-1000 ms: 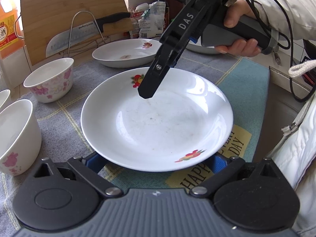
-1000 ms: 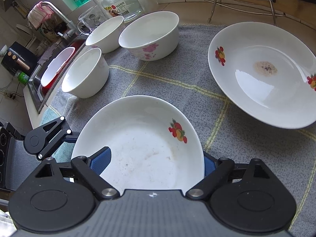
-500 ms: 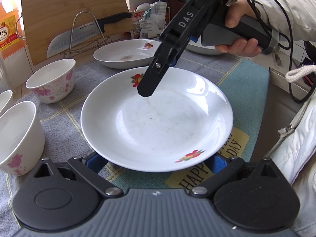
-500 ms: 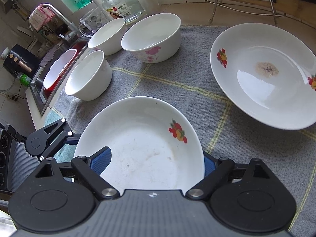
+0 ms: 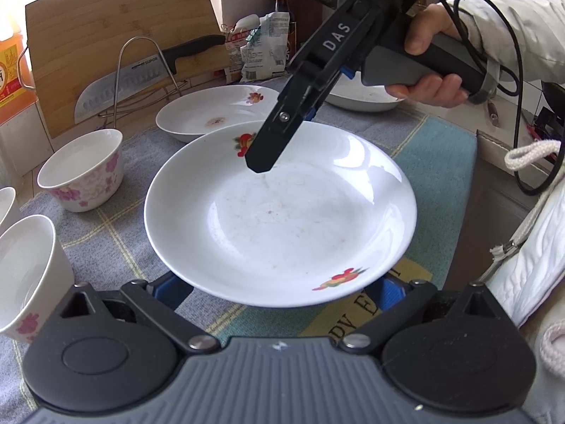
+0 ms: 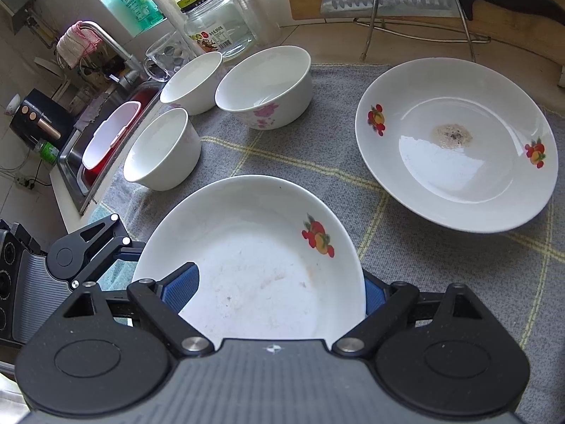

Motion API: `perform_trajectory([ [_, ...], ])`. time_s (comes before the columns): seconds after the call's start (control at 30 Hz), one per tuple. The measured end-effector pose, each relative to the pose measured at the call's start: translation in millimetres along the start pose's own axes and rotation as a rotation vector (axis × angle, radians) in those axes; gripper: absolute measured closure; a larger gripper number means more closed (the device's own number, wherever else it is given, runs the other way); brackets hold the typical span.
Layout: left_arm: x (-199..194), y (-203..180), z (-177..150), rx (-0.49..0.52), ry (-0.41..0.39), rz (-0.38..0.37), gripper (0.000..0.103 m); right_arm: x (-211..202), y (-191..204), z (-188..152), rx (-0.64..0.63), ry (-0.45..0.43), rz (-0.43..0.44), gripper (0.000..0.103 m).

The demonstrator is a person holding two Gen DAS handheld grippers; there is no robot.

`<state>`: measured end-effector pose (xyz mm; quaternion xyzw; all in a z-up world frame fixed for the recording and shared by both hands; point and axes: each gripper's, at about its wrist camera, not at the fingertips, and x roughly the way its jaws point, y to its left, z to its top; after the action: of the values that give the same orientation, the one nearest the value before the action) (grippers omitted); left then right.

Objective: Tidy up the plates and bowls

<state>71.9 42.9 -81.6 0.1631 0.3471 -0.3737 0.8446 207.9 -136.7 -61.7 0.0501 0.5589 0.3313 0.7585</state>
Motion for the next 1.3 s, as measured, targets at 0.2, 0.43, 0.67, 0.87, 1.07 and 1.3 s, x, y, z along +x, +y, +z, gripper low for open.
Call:
perform_trajectory([
  [0.2,8.1,-11.8,15.3,0.023,-0.005,-0.007,0.002,-17.1,-13.4,-7.4,0.01,-0.019,-0.009,0.008],
  [0.43,21.0,-28.2,34.3,0.034,-0.013,-0.028,0.002,-41.7,-32.6,-17.7,0.022,-0.043,-0.023,0.008],
  [0.67,37.4,-43.4,54.0,0.049,-0.014,-0.049,0.002,-63.8,-55.2,-28.2,0.039,-0.063,-0.035,0.008],
  [0.87,52.0,-56.0,70.7,0.061,-0.019,-0.068,0.002,-82.9,-75.9,-36.0,0.056,-0.084,-0.052,0.008],
  [1.07,69.2,-65.4,91.2,0.077,-0.02,-0.089,0.002,-100.9,-97.0,-42.3,0.076,-0.109,-0.065,0.008],
  [1.3,88.5,-76.8,112.8,0.101,-0.014,-0.108,0.002,-118.8,-124.0,-50.2,0.107,-0.134,-0.079,0.008],
])
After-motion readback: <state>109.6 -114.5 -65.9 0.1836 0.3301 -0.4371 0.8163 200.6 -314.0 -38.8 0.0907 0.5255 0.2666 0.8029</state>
